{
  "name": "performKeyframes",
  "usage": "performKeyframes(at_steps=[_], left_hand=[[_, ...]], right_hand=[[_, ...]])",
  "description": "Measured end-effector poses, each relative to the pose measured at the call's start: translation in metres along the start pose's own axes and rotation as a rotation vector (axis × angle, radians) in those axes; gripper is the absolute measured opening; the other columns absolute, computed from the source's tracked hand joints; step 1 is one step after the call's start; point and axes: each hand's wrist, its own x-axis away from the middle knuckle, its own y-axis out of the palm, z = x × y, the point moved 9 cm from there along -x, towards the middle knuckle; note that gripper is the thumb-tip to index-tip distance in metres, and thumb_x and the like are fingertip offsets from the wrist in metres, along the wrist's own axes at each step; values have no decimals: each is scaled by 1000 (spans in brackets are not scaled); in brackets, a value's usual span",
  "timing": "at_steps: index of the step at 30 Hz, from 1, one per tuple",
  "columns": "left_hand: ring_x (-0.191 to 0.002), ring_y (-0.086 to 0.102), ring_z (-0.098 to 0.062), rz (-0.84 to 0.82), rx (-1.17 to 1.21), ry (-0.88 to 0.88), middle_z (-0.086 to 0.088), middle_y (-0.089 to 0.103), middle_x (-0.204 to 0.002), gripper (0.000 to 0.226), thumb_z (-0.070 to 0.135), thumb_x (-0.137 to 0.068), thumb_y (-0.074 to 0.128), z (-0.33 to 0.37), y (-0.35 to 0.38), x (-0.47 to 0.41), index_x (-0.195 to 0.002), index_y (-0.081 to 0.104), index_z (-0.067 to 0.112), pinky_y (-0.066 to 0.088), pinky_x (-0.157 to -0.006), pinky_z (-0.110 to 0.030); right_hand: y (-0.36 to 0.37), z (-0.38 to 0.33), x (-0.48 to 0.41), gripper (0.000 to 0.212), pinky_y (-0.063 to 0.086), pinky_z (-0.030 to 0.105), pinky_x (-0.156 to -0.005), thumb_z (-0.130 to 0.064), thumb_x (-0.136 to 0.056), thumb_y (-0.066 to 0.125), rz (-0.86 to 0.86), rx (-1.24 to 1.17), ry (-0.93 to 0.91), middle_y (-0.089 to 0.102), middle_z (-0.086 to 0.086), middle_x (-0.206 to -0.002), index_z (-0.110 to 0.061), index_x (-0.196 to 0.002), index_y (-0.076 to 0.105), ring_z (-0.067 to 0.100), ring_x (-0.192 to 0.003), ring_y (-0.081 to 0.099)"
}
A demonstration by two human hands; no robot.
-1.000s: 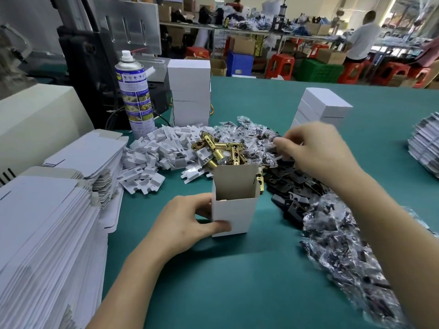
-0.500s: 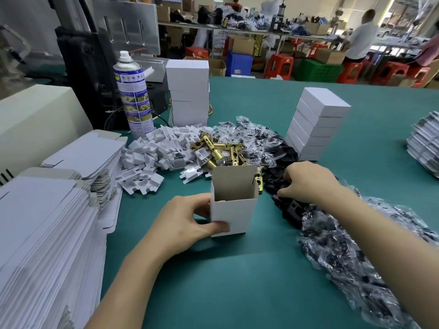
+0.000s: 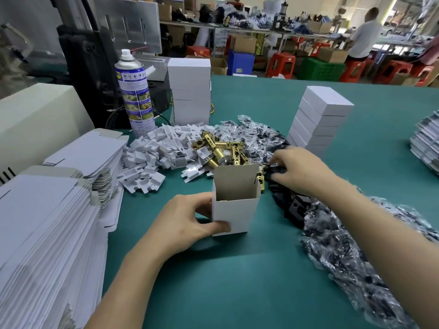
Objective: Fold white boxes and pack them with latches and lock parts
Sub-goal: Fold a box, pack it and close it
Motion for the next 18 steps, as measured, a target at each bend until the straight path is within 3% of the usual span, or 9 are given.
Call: performKeyframes(at_steps=[5,11,14,18], left_hand=[[-98,73,-3,-23,-29,25,19,78,-103,42,46,-74,85,-3,2,-1,-114,73,51,60,-79,-33],[-69,58,14,-29,-125,67,25,74,-94,37,42,-71,89,1,2,1,-105,73,42,43,-64,-10],[-69,57,8,-43,-133,50,21,74,-95,39,43,-72,89,1,3,0,-106,74,32,51,-68,-25],[-89,64,-8,-65,-171,44,21,73,-101,44,46,-72,89,1,4,-1,-106,73,24,58,-79,-38]], right_hand=[[-11,-98,-19,27,44,35,-86,-21,-96,69,53,-200,-478,61,1,-112,-22,-122,71,20,-108,55],[-1,-171,-43,39,41,35,-90,-32,-92,74,182,196,-817,63,0,-120,-24,-129,68,25,-116,52],[23,-192,-46,39,39,35,-94,-28,-94,67,167,394,-887,60,2,-127,-22,-133,63,24,-122,48],[47,-201,-52,27,39,35,-96,-21,-101,52,185,550,-835,58,5,-131,-15,-124,65,27,-133,43]])
